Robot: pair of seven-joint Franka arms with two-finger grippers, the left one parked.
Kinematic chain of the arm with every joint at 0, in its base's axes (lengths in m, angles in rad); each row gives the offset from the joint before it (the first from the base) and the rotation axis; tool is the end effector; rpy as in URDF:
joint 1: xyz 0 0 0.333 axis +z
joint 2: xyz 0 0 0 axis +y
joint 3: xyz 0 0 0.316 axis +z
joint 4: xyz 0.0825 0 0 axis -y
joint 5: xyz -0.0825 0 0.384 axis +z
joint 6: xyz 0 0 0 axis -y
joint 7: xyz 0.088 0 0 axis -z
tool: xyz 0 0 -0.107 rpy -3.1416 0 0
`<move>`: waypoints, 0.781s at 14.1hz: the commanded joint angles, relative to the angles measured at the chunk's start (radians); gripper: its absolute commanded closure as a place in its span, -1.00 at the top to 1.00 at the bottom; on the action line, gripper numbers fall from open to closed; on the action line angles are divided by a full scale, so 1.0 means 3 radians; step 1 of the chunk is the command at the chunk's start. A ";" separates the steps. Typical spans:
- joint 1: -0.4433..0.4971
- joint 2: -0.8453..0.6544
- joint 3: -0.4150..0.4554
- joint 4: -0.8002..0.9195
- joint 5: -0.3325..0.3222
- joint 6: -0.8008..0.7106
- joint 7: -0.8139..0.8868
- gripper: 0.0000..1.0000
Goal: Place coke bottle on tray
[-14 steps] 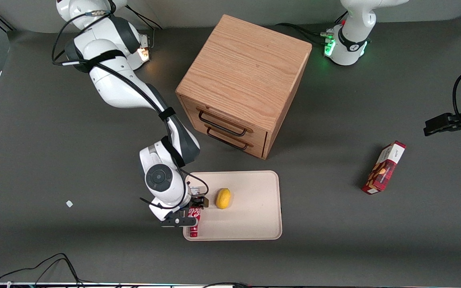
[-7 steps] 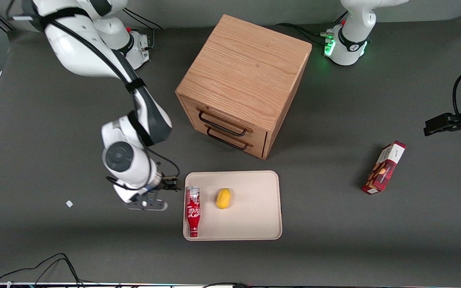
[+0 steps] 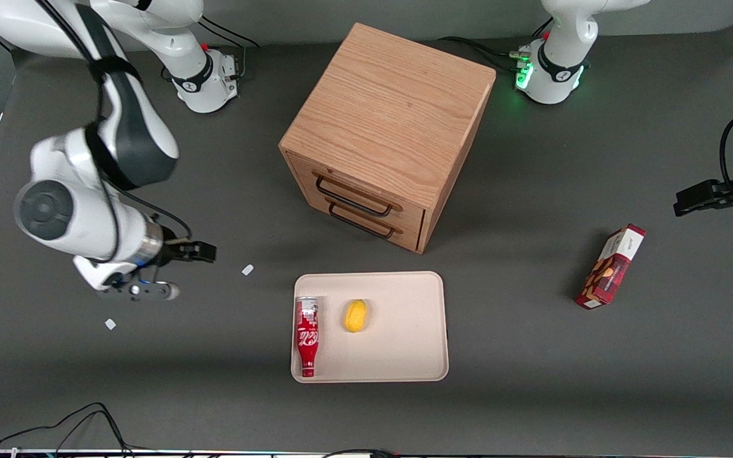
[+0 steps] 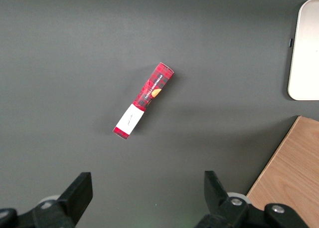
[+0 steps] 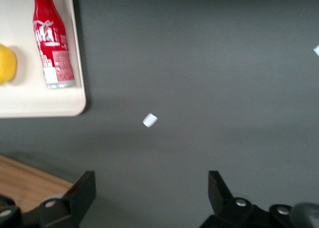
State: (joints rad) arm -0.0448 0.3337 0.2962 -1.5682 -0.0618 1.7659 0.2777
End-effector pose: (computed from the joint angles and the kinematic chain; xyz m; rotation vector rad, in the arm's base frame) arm 0.6287 0.1342 0.4476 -3.1314 0.0317 0.1985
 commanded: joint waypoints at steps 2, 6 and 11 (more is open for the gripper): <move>0.0132 -0.0477 -0.0188 -0.0182 0.0047 -0.0338 -0.0266 1.00; 0.0604 -0.1096 -0.0813 -0.0555 0.0349 -0.0354 -0.0373 1.00; 0.0774 -0.1394 -0.1110 -0.0668 0.0354 -0.0537 -0.0501 1.00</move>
State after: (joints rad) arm 0.1749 -0.0514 -0.0055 -1.7343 0.0153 1.6161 0.1680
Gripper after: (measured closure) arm 0.000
